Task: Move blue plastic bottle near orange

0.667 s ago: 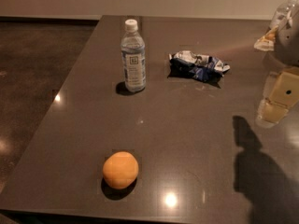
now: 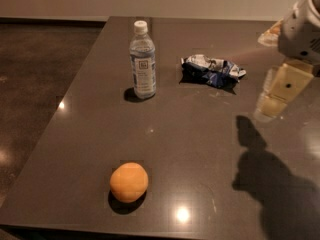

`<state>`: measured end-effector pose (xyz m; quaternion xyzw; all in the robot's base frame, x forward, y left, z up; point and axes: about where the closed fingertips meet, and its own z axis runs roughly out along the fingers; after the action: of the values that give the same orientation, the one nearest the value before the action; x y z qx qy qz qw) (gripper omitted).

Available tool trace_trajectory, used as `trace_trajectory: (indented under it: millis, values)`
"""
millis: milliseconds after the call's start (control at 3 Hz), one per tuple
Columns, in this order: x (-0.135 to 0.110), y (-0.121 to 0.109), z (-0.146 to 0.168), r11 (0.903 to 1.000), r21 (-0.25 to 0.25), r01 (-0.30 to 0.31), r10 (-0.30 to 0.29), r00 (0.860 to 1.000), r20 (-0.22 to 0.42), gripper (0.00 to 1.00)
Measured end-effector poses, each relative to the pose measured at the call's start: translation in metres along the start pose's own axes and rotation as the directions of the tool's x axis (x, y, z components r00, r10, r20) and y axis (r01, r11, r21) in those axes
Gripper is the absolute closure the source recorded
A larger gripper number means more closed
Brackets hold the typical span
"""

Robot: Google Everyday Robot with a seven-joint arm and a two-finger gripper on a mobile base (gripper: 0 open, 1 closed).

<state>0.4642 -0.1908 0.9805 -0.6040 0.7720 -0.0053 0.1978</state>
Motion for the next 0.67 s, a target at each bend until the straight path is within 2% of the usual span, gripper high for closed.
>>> trace_trajectory:
  millis: [667]
  values:
    - [-0.061,-0.031,0.032,0.9999,-0.013,0.008,-0.006,0.991,0.134,0.0]
